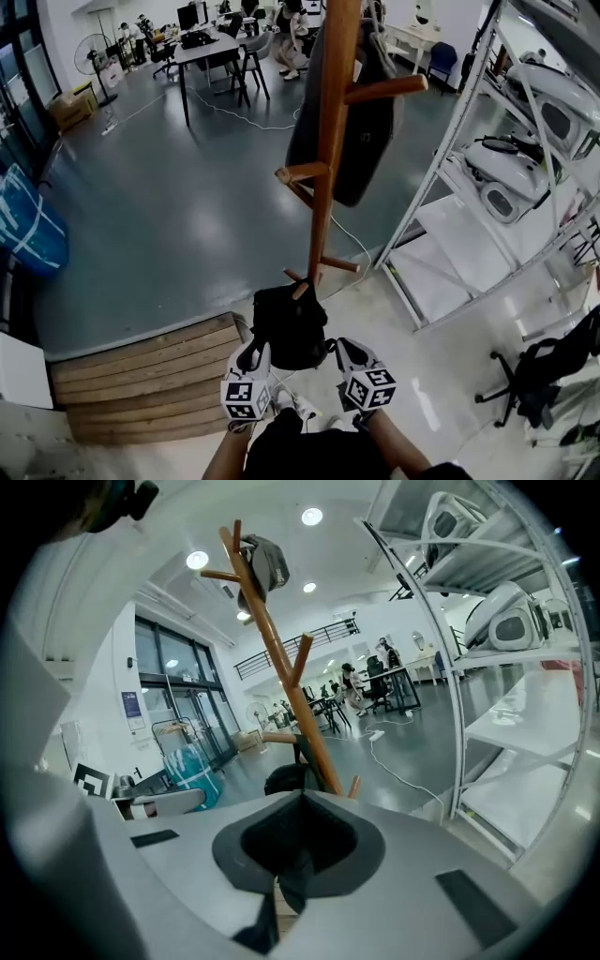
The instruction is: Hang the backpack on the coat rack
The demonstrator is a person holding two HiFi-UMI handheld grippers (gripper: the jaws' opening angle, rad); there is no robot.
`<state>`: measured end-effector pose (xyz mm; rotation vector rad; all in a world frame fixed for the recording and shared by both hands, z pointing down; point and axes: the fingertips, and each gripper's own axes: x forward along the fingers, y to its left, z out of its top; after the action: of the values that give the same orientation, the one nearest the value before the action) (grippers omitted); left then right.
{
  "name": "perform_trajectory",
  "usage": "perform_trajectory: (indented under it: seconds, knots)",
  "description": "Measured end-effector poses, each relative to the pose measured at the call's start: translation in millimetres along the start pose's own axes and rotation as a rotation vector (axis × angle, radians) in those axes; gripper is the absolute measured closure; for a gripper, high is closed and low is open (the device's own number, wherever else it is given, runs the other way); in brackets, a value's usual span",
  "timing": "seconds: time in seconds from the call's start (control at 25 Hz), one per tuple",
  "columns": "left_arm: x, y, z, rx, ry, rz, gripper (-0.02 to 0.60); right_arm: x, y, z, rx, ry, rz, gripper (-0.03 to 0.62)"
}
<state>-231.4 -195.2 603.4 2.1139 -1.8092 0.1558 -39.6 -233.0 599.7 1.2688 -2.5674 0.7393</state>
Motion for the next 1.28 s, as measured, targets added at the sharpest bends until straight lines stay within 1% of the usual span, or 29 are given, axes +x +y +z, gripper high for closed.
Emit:
perform_trajectory:
  seconds: [0.2,0.28,0.4,0.48,0.6,0.72,0.88,1.08,1.28]
  knots:
    - [-47,-35,19,0.046,-0.077,0.037,0.544,-36,22,15,-0.052,-0.047,0.054,0.580]
    - [-64,-51,22,0.049,-0.098,0.049,0.558,-52,27,17,-0.062,-0.052,0.078,0.580]
    - [-90,-75,26,0.035,-0.132,0.079,0.563,-77,34,17,-0.065,-0.056,0.116,0.580]
    - [-107,-94,29,0.023,-0.156,0.079,0.563,-94,37,16,-0.066,-0.064,0.134,0.580]
    - [-129,-122,28,0.041,-0.188,0.086,0.563,-118,40,13,-0.085,-0.074,0.144,0.580]
    - [-145,-144,21,0.049,-0.195,0.115,0.563,-140,39,6,-0.100,-0.075,0.150,0.580]
    - [-160,-161,6,0.047,-0.192,0.147,0.563,-159,37,-5,-0.097,-0.075,0.165,0.582]
    - [-168,-169,-1,0.036,-0.186,0.159,0.563,-169,44,-12,-0.115,-0.073,0.200,0.582]
    - [-170,-170,1,0.042,-0.196,0.166,0.563,-172,49,-13,-0.123,-0.081,0.201,0.583]
